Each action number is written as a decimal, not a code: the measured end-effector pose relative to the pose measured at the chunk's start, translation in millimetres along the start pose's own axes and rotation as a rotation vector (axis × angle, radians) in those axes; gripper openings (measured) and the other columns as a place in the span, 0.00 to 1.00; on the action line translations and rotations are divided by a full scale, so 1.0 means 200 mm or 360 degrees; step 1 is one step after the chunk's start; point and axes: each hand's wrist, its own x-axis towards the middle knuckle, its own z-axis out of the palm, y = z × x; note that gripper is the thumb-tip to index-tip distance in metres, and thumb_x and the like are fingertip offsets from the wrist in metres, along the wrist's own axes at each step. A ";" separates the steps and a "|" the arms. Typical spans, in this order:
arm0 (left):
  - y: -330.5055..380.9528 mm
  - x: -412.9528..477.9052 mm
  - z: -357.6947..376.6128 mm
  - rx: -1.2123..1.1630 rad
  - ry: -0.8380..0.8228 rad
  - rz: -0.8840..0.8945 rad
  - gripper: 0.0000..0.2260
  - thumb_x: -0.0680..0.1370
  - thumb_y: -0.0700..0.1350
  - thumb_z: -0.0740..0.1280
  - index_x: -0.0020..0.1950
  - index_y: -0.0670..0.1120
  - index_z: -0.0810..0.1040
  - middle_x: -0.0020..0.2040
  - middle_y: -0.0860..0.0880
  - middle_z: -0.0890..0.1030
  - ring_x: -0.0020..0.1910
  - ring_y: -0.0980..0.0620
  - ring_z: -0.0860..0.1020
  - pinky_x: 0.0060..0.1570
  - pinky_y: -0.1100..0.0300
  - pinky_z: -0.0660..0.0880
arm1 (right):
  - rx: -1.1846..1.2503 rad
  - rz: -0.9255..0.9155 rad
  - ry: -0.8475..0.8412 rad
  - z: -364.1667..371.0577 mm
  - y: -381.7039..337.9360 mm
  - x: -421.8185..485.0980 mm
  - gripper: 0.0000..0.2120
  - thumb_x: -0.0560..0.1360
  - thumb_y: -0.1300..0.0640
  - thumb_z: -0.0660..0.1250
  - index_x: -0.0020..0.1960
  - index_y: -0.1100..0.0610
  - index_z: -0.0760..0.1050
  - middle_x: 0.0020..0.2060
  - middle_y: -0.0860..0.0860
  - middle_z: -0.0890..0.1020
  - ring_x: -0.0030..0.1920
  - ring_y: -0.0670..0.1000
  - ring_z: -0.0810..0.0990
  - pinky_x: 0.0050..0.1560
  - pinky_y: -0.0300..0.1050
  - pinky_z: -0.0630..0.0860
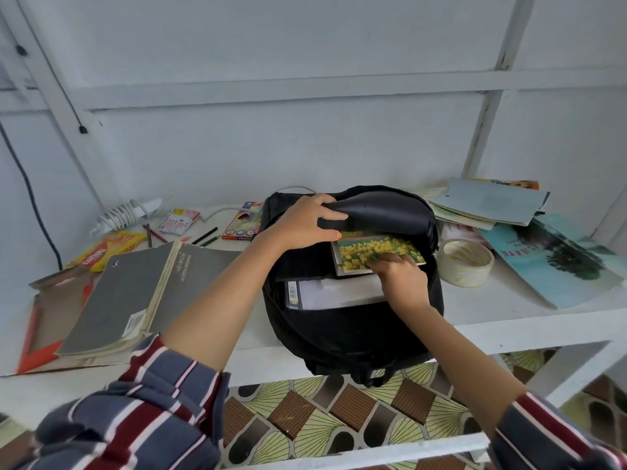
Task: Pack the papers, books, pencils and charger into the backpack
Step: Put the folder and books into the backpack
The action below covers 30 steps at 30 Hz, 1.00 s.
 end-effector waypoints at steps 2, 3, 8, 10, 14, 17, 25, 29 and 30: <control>0.00 0.00 0.00 -0.0012 -0.0003 0.0010 0.18 0.75 0.46 0.69 0.65 0.51 0.76 0.71 0.47 0.66 0.70 0.47 0.63 0.69 0.48 0.62 | 0.0063 -0.0019 0.0036 -0.01 0.00 0.00 0.12 0.72 0.65 0.69 0.53 0.54 0.82 0.52 0.57 0.82 0.52 0.63 0.78 0.38 0.50 0.77; 0.00 0.00 0.00 -0.0019 -0.0003 0.0009 0.18 0.75 0.46 0.69 0.65 0.51 0.76 0.71 0.47 0.66 0.69 0.48 0.63 0.69 0.48 0.62 | 0.0133 -0.0064 0.0063 -0.02 0.01 -0.01 0.12 0.70 0.65 0.71 0.52 0.54 0.82 0.51 0.57 0.82 0.51 0.62 0.79 0.38 0.50 0.78; 0.00 -0.01 0.00 -0.0022 -0.0012 0.0013 0.18 0.75 0.45 0.69 0.65 0.50 0.75 0.71 0.48 0.65 0.70 0.48 0.62 0.69 0.50 0.61 | 0.0439 -0.0345 -0.0152 -0.03 0.11 -0.06 0.13 0.73 0.60 0.70 0.57 0.51 0.80 0.58 0.51 0.81 0.59 0.53 0.78 0.55 0.46 0.74; 0.00 -0.01 0.00 -0.0026 -0.0013 0.0009 0.18 0.75 0.45 0.68 0.65 0.50 0.75 0.71 0.48 0.65 0.70 0.48 0.62 0.69 0.50 0.61 | 0.0445 -0.0359 -0.0241 -0.03 0.15 -0.07 0.15 0.74 0.58 0.69 0.60 0.49 0.78 0.62 0.49 0.78 0.63 0.50 0.75 0.62 0.44 0.71; 0.00 -0.02 0.00 -0.0044 -0.0012 0.0006 0.18 0.75 0.46 0.69 0.65 0.50 0.75 0.72 0.48 0.65 0.71 0.49 0.61 0.69 0.50 0.61 | 0.0424 -0.0372 -0.0368 -0.05 0.13 -0.06 0.17 0.75 0.57 0.67 0.64 0.50 0.75 0.68 0.48 0.71 0.68 0.49 0.70 0.69 0.44 0.62; 0.01 -0.02 0.01 -0.0039 -0.0019 0.0002 0.18 0.75 0.46 0.69 0.65 0.50 0.75 0.72 0.48 0.65 0.71 0.48 0.61 0.69 0.50 0.61 | 0.0346 -0.0373 -0.0457 -0.06 0.11 -0.04 0.19 0.77 0.55 0.65 0.67 0.48 0.71 0.71 0.47 0.67 0.70 0.49 0.66 0.71 0.44 0.58; 0.01 -0.03 0.00 -0.0029 -0.0036 0.0004 0.18 0.75 0.46 0.68 0.66 0.50 0.75 0.72 0.48 0.65 0.71 0.47 0.61 0.70 0.49 0.61 | 0.0426 -0.0393 -0.0458 -0.03 0.13 -0.08 0.20 0.77 0.51 0.64 0.68 0.48 0.70 0.71 0.47 0.66 0.72 0.47 0.62 0.74 0.48 0.55; 0.01 -0.03 0.00 -0.0024 -0.0037 -0.0005 0.18 0.76 0.46 0.68 0.66 0.51 0.75 0.72 0.48 0.64 0.72 0.48 0.60 0.70 0.49 0.59 | 0.0402 -0.0378 -0.0529 0.00 0.15 -0.07 0.21 0.78 0.49 0.62 0.70 0.46 0.66 0.73 0.45 0.62 0.75 0.46 0.56 0.74 0.43 0.47; 0.01 -0.03 0.00 -0.0026 -0.0039 -0.0004 0.18 0.75 0.46 0.68 0.66 0.51 0.75 0.72 0.48 0.64 0.72 0.48 0.60 0.70 0.49 0.60 | 0.0394 -0.0379 -0.0550 0.00 0.15 -0.06 0.21 0.78 0.48 0.61 0.70 0.46 0.66 0.73 0.45 0.62 0.75 0.46 0.55 0.73 0.43 0.45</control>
